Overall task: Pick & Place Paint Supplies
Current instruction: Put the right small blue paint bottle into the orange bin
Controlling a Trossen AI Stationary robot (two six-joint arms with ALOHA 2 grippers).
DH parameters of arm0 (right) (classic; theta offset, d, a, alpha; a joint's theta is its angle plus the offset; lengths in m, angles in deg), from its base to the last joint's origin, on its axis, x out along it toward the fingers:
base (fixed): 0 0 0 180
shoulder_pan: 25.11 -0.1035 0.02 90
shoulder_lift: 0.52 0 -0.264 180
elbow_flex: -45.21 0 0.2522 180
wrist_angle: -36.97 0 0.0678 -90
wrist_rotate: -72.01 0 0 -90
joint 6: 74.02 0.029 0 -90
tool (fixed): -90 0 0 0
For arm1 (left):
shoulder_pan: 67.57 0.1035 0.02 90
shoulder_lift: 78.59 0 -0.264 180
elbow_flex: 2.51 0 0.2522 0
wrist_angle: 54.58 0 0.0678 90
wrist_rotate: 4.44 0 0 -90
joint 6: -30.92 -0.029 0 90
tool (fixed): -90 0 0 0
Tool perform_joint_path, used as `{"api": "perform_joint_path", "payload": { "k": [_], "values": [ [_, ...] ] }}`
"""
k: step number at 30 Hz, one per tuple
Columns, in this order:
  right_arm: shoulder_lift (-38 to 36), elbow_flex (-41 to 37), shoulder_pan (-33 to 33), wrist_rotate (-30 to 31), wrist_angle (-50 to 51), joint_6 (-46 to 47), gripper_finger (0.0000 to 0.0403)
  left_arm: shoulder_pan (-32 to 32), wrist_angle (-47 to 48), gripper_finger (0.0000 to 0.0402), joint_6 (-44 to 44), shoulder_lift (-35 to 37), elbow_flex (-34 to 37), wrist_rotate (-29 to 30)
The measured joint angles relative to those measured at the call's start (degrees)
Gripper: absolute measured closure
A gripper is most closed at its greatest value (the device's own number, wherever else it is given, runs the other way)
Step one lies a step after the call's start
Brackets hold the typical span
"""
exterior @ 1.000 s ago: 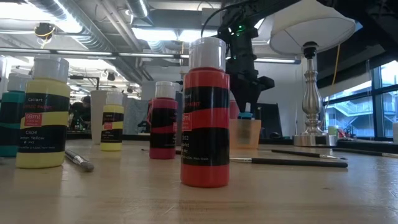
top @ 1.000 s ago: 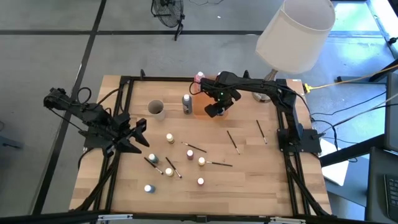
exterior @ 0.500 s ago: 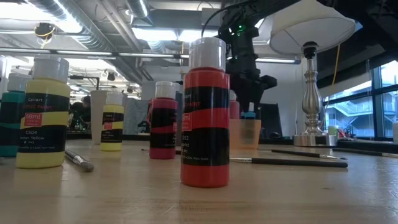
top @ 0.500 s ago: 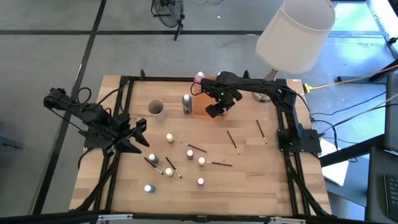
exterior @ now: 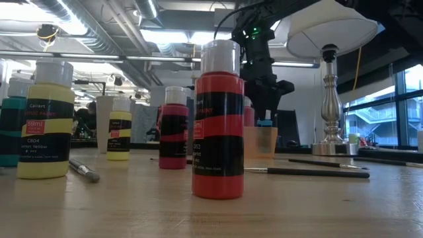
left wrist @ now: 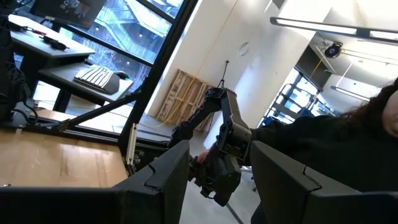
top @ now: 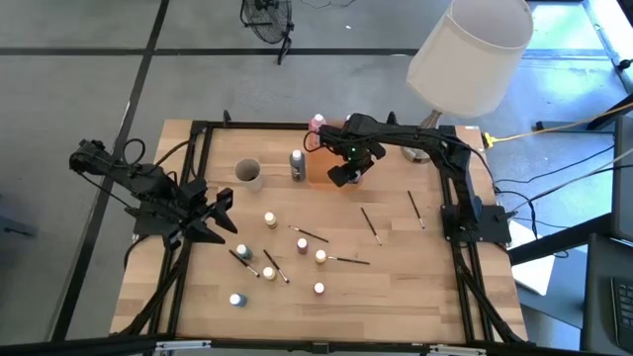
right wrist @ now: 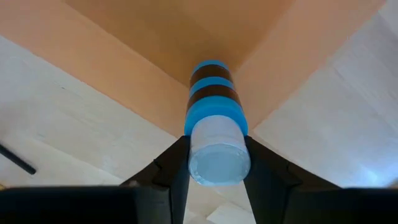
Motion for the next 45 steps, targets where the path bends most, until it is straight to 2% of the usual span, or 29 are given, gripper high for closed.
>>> {"api": "perform_joint_path", "payload": {
  "k": [17, 33, 45],
  "values": [
    [1.6, 0.1, -0.2, -1.4, -0.7, -1.1, 0.0265, 0.0, 0.0, 0.0235, 0.0, 0.0, 0.0, 0.3],
    [1.9, -0.1, -1.6, -1.6, -1.1, -1.2, 0.0140, 0.0, 0.0, 0.0235, -0.5, 0.0, 0.0, 0.3],
    [1.9, 0.2, -1.8, -1.6, -0.6, -1.9, 0.0123, 0.0, 0.0, 0.0235, -0.5, 0.0, 0.0, -0.3]
  ]
}}
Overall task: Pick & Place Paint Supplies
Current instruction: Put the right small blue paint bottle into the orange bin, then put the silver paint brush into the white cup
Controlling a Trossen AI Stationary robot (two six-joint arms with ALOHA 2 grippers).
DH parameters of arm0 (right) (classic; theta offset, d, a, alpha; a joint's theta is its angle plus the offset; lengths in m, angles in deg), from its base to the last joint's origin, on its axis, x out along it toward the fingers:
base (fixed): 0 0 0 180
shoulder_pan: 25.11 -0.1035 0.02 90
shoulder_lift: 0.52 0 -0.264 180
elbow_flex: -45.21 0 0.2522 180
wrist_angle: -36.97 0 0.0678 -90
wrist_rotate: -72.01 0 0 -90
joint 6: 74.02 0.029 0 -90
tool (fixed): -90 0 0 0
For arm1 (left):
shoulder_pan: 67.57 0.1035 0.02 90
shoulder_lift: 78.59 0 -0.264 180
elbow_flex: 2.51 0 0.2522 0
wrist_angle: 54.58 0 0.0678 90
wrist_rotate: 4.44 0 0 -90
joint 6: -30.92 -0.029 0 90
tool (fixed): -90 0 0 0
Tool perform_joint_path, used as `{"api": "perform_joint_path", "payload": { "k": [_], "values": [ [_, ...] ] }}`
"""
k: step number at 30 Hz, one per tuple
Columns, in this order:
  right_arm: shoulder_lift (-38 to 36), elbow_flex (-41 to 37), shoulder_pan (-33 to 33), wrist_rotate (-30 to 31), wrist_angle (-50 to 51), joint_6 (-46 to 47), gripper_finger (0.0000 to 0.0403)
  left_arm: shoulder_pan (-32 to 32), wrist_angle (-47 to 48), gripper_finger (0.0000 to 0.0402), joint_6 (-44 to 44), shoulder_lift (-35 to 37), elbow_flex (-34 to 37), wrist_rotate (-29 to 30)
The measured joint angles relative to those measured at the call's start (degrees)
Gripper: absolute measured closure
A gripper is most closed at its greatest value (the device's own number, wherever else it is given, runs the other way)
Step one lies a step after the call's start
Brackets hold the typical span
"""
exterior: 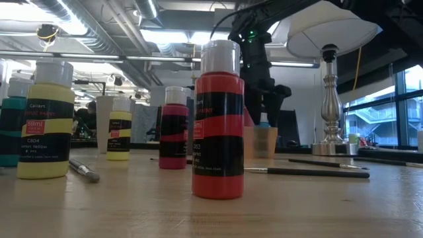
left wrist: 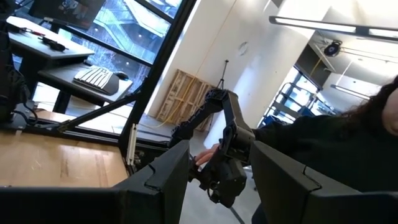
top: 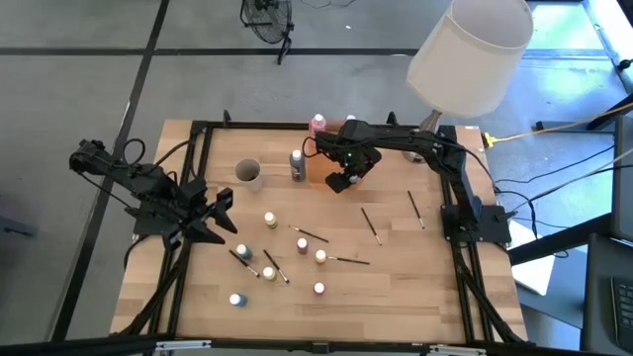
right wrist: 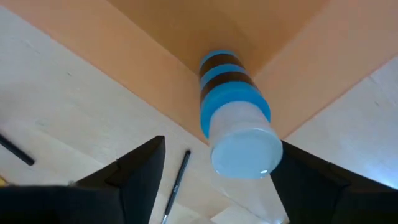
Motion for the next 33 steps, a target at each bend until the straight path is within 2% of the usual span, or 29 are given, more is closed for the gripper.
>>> {"api": "perform_joint_path", "payload": {
  "k": [24, 33],
  "values": [
    [-0.2, 15.8, -0.6, 2.9, 10.9, -0.7, 0.0123, -0.2, 0.0, 0.0235, 1.7, 0.0, 0.0, -0.6],
    [-4.0, 21.0, -3.3, -10.2, 10.9, -1.1, 0.0123, -0.2, 0.5, 0.0235, 1.7, 0.0, 0.0, -0.6]
  ]
}}
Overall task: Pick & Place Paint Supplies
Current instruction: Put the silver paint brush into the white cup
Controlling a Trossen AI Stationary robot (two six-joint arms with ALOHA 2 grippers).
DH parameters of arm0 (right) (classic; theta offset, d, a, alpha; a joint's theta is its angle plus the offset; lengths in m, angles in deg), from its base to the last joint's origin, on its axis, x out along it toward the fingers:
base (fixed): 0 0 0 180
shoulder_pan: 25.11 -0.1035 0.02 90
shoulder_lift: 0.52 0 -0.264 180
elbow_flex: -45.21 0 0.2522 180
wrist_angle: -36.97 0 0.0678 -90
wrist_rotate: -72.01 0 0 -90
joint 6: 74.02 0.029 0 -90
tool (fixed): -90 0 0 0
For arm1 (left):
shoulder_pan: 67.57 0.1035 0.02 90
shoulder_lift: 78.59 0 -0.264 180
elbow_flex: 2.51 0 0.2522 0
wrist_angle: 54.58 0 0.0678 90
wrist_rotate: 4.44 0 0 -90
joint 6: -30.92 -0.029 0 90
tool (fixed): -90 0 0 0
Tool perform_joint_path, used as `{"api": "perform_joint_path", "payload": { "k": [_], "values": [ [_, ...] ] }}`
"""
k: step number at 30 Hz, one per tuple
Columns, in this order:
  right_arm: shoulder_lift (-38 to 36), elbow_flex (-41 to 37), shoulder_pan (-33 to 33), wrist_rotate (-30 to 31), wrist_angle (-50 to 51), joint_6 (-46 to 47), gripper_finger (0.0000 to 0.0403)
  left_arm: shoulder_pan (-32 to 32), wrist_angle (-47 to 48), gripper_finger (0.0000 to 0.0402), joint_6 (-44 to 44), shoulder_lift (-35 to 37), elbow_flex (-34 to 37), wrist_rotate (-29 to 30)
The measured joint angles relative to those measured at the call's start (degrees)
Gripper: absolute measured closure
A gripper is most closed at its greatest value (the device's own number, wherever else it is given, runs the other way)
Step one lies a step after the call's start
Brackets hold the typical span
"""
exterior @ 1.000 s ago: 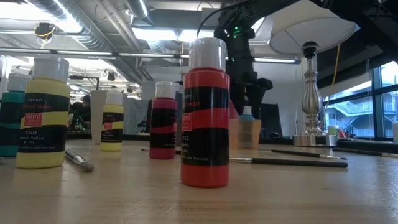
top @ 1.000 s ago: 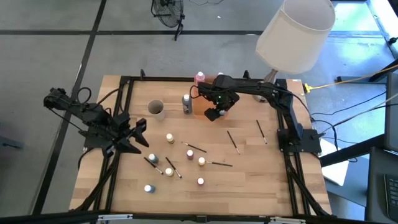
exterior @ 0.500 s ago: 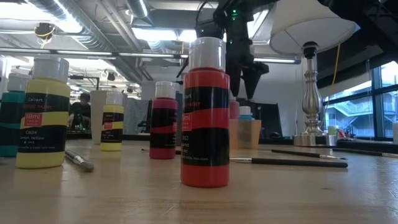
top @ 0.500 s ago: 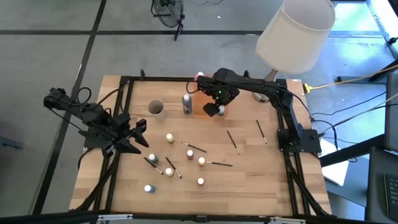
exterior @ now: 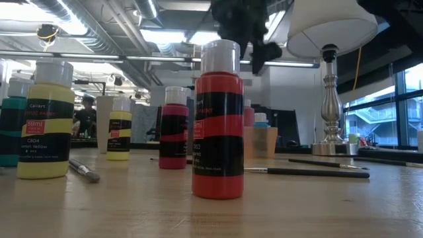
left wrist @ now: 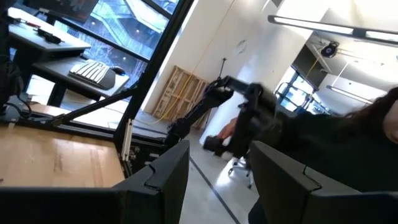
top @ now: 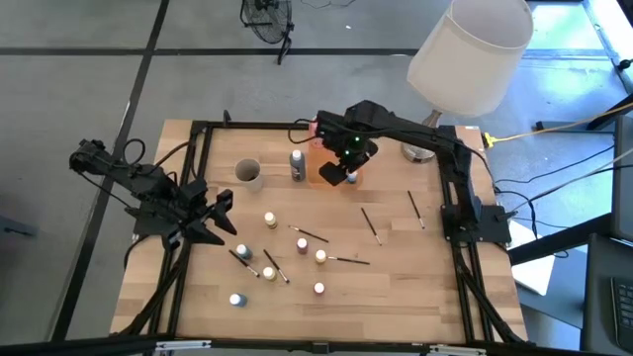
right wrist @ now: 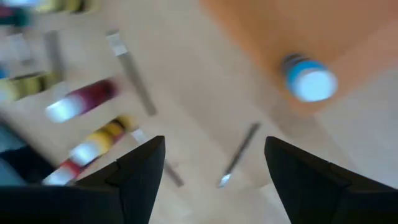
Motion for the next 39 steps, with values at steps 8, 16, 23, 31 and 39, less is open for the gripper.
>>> {"api": "perform_joint_path", "payload": {
  "k": [8, 16, 23, 31, 39],
  "values": [
    [-7.3, 1.1, -7.1, -8.3, 0.0, 6.0, 0.0123, 0.0, 3.4, 0.0235, -0.1, 0.0, 0.0, 0.0],
    [-11.1, 1.1, -18.8, -4.4, 0.0, 17.3, 0.0123, 0.0, 3.8, 0.0235, -1.2, 0.0, 0.0, 0.0],
    [-11.1, -1.8, -28.0, 13.8, 0.0, 19.2, 0.0126, 0.1, 3.8, 0.0235, -3.1, -0.1, 0.0, 0.2],
    [-11.1, -13.1, -33.0, 16.3, 0.0, 29.0, 0.0161, 0.1, 3.8, 0.0235, -3.2, -0.4, 0.0, 0.3],
    [-11.1, -25.5, -33.0, 12.4, -1.7, 31.3, 0.0158, 0.1, 2.7, 0.0235, -3.2, -0.5, 0.0, 0.3]
  ]
}}
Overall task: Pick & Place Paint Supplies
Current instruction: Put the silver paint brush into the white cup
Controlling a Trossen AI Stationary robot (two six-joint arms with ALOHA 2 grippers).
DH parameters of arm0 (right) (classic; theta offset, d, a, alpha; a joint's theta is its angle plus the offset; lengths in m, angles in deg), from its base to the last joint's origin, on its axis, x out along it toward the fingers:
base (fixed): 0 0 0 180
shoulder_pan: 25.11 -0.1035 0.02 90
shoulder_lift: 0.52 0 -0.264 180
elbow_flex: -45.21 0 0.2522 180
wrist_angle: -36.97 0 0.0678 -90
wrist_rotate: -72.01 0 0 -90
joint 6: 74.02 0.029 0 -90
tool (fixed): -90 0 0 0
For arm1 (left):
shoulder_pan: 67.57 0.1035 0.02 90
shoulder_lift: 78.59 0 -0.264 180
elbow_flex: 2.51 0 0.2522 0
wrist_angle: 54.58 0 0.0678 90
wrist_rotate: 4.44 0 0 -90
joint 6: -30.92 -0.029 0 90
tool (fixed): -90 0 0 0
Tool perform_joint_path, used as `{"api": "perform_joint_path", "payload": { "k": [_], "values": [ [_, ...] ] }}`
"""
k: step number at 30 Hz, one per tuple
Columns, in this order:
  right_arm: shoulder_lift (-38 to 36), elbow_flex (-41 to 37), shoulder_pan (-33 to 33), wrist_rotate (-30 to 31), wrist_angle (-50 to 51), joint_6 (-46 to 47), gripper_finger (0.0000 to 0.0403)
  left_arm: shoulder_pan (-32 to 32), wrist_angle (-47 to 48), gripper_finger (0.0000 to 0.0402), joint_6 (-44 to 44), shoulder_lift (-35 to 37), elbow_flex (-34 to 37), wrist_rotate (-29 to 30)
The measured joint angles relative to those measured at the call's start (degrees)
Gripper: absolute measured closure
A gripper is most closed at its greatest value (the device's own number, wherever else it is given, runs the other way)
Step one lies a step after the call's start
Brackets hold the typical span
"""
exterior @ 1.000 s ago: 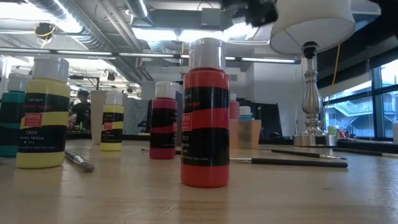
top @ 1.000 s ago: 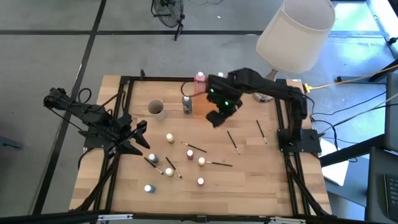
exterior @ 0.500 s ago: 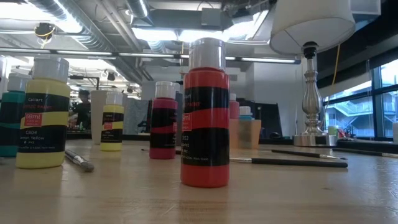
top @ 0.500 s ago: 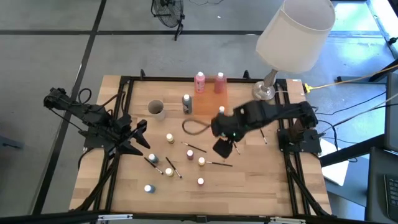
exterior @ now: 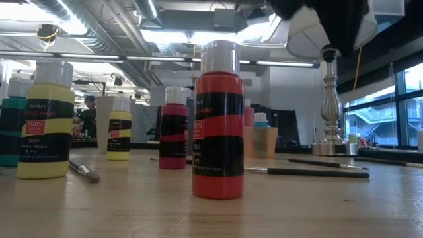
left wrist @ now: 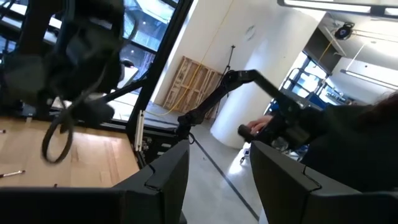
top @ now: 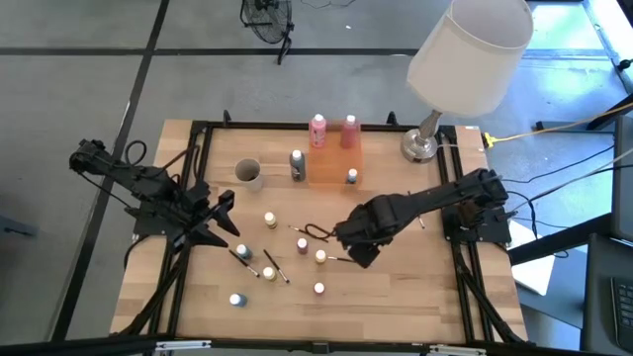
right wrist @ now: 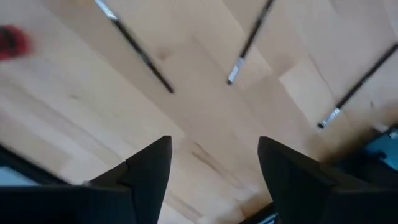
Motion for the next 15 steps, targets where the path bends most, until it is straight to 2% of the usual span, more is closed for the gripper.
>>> {"api": "perform_joint_path", "payload": {
  "k": [6, 12, 15],
  "values": [
    [0.0, -8.4, 0.6, -2.7, -6.4, -3.2, 0.0155, 0.0, -0.4, 0.0235, 0.0, 0.0, 0.0, 0.0],
    [0.0, -16.3, 2.6, -7.9, -19.7, -8.1, 0.0155, 0.0, -0.4, 0.0235, 0.0, 0.0, 0.0, 0.0],
    [0.0, -18.9, 3.2, -8.6, -20.2, -8.2, 0.0155, 0.0, -0.4, 0.0235, 0.0, 0.0, 0.0, 0.0]
  ]
}}
